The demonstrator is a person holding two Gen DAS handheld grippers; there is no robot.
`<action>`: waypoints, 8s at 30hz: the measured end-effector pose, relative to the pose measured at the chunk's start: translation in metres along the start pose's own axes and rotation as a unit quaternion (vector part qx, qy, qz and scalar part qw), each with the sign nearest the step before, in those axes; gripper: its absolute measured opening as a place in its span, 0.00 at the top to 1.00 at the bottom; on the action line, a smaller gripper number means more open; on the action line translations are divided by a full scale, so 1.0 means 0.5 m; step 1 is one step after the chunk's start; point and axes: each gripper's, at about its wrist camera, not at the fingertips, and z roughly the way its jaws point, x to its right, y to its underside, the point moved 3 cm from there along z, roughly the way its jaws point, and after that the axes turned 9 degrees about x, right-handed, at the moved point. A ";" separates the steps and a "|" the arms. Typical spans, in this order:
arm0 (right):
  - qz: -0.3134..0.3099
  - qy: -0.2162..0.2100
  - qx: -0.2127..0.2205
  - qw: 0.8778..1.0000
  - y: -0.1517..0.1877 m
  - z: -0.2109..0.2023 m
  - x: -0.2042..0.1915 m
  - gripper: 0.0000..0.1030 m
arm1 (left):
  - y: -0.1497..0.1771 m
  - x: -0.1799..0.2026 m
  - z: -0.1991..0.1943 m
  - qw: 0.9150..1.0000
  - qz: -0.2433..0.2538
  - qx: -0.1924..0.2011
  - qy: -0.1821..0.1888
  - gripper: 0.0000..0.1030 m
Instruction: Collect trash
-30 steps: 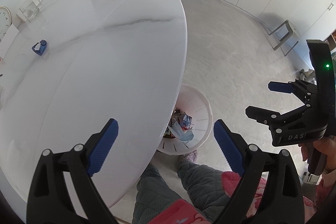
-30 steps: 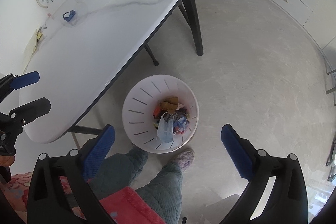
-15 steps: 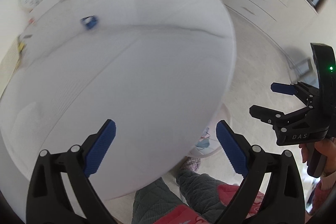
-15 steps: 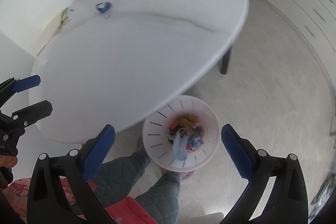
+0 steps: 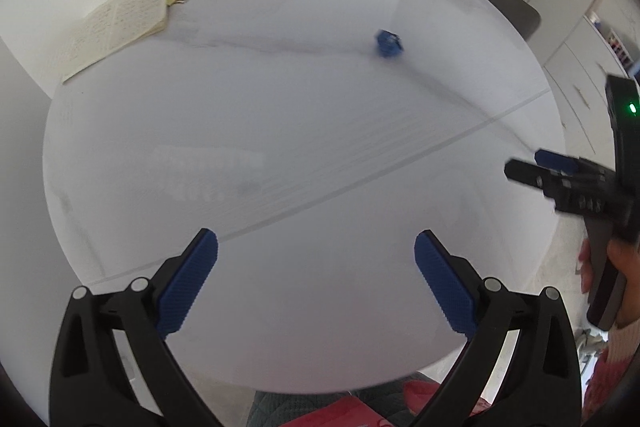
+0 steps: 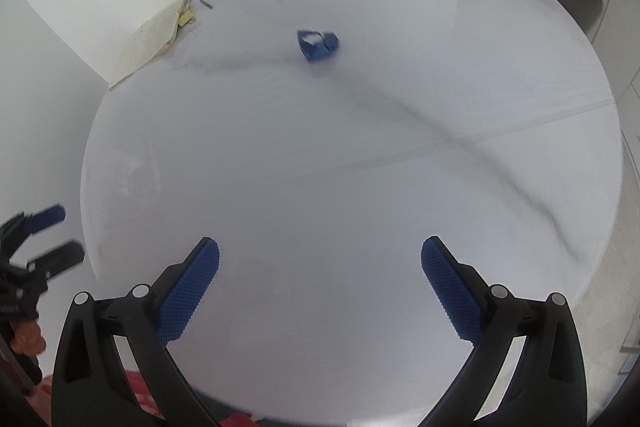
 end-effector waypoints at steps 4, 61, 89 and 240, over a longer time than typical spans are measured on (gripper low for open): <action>0.009 0.002 0.003 1.000 -0.096 0.097 -0.032 0.03 | -0.039 -0.072 0.030 1.000 -0.006 -0.001 -0.004 0.08; -0.177 -0.073 -0.006 0.982 -0.132 0.114 -0.207 0.64 | -0.039 -0.158 0.141 0.879 -0.443 -0.061 -0.166 0.08; -0.177 -0.045 -0.032 0.983 -0.159 0.152 -0.231 0.63 | -0.038 -0.272 0.299 0.783 -0.571 -0.121 -0.216 0.43; 0.074 0.240 0.204 0.946 0.098 -0.588 0.171 0.02 | -0.293 0.514 -0.099 0.966 0.202 0.134 0.091 0.08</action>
